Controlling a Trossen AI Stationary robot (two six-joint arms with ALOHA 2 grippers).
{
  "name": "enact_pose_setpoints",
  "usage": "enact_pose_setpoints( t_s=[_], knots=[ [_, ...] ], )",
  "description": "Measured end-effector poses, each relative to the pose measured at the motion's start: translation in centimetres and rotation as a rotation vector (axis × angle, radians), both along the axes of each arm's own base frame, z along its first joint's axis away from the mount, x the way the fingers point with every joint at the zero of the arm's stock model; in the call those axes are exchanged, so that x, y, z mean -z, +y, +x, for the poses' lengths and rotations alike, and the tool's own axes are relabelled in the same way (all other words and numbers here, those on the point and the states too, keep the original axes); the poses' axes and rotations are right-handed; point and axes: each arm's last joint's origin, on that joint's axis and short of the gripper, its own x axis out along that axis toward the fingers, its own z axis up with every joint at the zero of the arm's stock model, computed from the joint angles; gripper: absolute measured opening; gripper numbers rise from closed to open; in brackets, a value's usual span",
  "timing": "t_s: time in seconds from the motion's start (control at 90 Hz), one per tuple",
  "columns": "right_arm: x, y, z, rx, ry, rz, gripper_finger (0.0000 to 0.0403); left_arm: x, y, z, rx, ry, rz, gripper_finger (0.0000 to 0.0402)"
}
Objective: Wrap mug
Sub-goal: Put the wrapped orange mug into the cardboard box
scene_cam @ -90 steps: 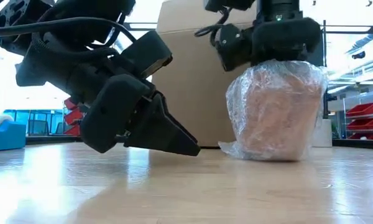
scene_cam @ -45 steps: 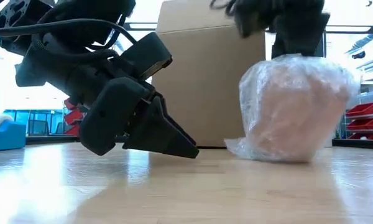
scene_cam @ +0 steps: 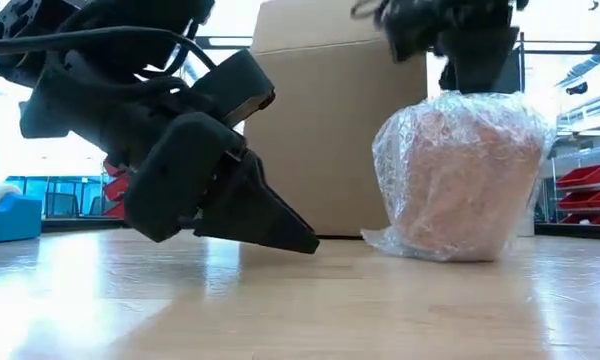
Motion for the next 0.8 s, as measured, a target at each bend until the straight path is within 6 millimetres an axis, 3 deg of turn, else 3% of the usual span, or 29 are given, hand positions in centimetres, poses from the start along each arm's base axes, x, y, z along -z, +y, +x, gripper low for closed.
enact_pose_setpoints(
  t_s=[0.211, 0.4, 0.622, 0.8],
  knots=[
    [4.7, -0.4, 2.4, -0.06, 0.099, 0.043, 0.0229, 0.0, 0.0, 0.0, 0.001, 0.001, 0.002, 0.0162],
    [7.2, -0.1, 3.2, -0.087, 0.17, 0.094, 0.0171, 0.0, 0.0, 0.0, 0.002, 0.001, 0.003, 0.0162],
    [6.1, 0.6, 3.2, -0.106, 0.113, 0.079, 0.0026, -1.0, -0.1, -0.2, 0.007, -0.006, -0.001, 0.0162],
    [2.4, 1.6, 2.7, -0.136, 0.009, 0.086, 0.0019, -4.9, -1.1, -1.0, 0.032, -0.103, -0.041, 0.0162]
  ],
)
